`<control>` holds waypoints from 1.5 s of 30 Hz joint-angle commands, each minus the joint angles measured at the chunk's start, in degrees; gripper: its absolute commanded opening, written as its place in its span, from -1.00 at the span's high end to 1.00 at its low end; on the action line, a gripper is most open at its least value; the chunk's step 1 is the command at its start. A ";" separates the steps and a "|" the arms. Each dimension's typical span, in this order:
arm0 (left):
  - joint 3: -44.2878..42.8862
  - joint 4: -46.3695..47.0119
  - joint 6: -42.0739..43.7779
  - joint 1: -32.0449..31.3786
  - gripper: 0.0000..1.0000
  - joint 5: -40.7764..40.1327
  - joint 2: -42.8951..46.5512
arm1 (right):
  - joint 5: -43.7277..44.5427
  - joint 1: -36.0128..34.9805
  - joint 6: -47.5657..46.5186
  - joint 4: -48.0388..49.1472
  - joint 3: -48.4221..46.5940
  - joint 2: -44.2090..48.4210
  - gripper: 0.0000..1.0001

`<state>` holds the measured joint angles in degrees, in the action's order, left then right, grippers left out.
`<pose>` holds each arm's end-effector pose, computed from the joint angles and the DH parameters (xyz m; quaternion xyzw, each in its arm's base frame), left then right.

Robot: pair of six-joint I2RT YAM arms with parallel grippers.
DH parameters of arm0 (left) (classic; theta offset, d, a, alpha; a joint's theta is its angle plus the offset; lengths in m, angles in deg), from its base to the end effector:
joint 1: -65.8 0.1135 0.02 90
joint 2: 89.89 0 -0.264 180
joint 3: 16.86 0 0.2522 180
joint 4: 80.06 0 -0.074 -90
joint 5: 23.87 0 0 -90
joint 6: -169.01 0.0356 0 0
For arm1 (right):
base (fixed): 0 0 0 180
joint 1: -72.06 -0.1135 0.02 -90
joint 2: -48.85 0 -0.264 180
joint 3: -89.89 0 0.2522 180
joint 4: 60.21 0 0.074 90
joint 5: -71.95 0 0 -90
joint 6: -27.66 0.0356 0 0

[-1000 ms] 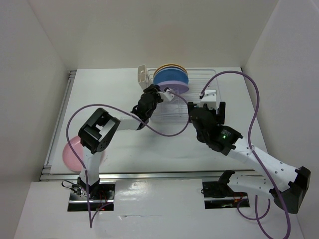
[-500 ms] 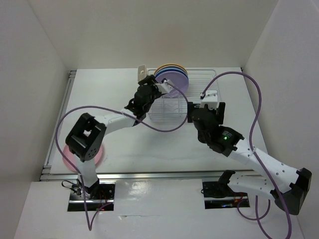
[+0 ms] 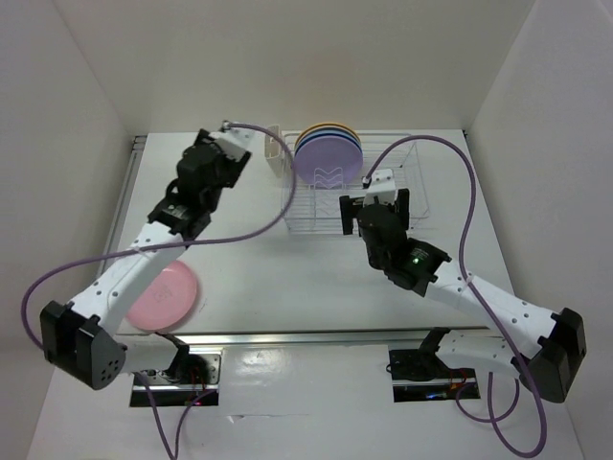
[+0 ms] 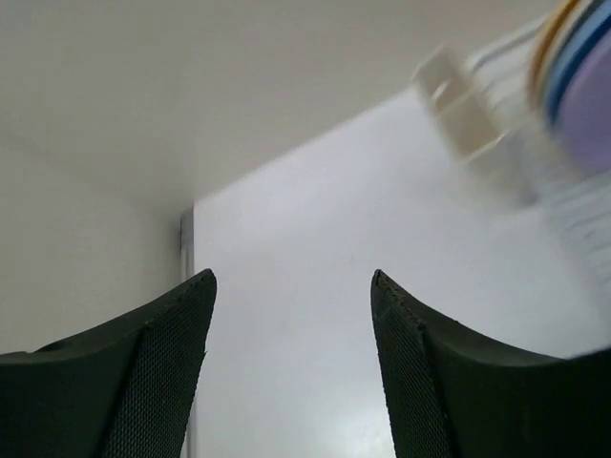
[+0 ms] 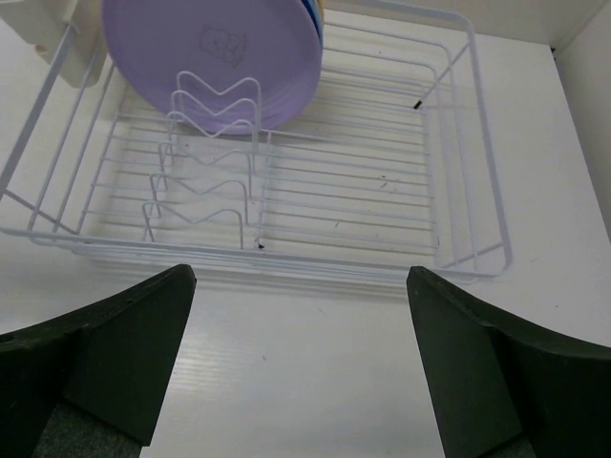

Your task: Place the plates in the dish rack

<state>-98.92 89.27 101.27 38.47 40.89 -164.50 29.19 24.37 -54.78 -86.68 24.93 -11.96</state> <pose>0.2789 -0.1270 0.3948 0.1611 0.7067 0.1290 0.6767 0.1766 0.1552 0.3249 -0.0515 0.7914 -0.0583 0.6064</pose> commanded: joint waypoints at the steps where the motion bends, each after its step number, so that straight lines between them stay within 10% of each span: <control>1: 4.47 -20.91 -10.82 11.13 -0.44 5.69 3.32 | -2.33 0.31 -2.63 6.73 0.22 -0.88 -1.00; 4: 7.29 -28.56 -10.84 21.14 -0.44 13.25 4.56 | -3.74 0.31 -2.63 6.73 1.28 -0.88 -1.00; 16: 26.17 -29.37 -0.56 28.20 -0.63 24.97 14.31 | -5.66 0.31 -3.86 3.83 6.01 6.93 -1.00; 29: 28.30 -31.41 -10.92 28.21 -0.65 19.43 16.43 | -7.87 0.31 -1.31 4.45 9.36 11.42 -1.00; 34: 29.97 -23.84 -10.07 28.99 -0.69 2.04 15.72 | -7.87 0.31 -1.31 3.93 9.36 11.42 -1.00; 45: 15.13 -37.97 -6.27 30.06 -0.57 27.69 3.08 | -6.11 0.31 -0.08 1.02 9.45 11.95 -1.00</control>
<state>-79.13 55.79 93.88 68.15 61.94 -159.14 21.78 24.44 -55.92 -85.00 34.28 -1.63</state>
